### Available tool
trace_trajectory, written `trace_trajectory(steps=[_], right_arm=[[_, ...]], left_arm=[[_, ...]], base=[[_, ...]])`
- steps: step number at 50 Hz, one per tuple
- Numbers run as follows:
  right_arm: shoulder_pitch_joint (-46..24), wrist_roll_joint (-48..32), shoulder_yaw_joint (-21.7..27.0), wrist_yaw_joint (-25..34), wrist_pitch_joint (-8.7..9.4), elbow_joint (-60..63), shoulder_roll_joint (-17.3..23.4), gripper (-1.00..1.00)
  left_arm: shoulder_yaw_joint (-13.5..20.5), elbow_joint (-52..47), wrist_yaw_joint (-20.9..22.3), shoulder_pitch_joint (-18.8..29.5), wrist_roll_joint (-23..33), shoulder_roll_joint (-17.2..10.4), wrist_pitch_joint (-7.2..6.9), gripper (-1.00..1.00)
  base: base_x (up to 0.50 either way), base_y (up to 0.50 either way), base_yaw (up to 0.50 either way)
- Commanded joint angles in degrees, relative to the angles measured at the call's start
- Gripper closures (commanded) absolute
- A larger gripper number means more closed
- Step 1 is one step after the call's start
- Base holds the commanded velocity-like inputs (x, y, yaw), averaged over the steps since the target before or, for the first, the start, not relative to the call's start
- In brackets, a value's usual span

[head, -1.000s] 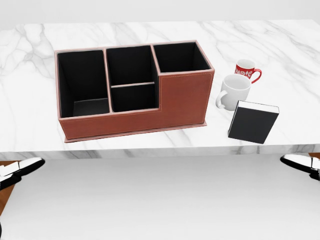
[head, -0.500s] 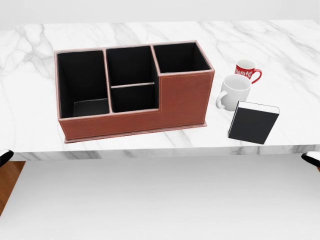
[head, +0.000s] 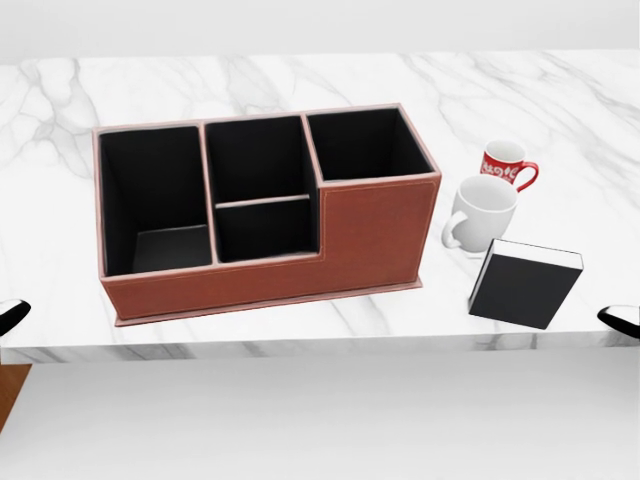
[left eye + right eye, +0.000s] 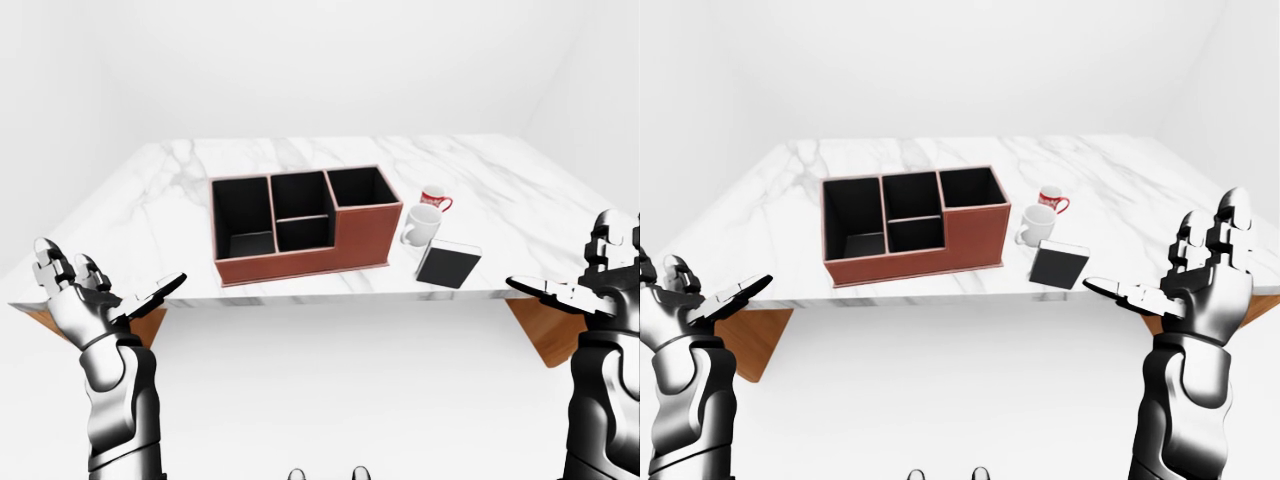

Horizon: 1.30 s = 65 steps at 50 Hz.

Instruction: Pick up the book and place it in the right compartment of the caddy.

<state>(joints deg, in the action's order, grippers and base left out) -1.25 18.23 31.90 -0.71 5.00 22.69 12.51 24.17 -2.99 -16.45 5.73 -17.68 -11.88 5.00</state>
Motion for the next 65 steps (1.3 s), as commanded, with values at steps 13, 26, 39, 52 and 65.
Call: trace_trajectory(steps=[13,26,39,52,65], right_arm=[[0.1,0.0,0.2,0.4,0.0,0.2,0.1,-1.0],[0.2,-0.2,-0.1,0.7,0.0,-0.3,-0.1,-1.0],[0.3,-0.2,0.0,0.8,0.0,0.0,-0.1,-1.0],[0.3,-0.2,0.1,0.9,0.0,-0.2,-0.1,-1.0],[0.2,-0.3,0.2,0.9,0.0,0.2,-0.1,-1.0]], left_arm=[[0.3,-0.9,-0.5,-0.4,-0.1,0.0,0.0,-1.0],[0.3,-0.4,-0.3,-0.2,-0.1,0.1,0.0,-1.0],[0.4,-0.6,-0.4,-0.3,-0.3,0.0,0.0,-1.0],[0.5,-0.9,-0.5,-0.3,-0.3,0.0,0.0,-1.0],[0.5,-0.7,-0.5,-0.2,-0.4,-0.1,0.0,-1.0]], base=[[0.25,0.0,0.0],[0.26,0.0,0.0],[0.27,0.0,0.0],[0.28,0.0,0.0],[0.28,0.0,0.0]])
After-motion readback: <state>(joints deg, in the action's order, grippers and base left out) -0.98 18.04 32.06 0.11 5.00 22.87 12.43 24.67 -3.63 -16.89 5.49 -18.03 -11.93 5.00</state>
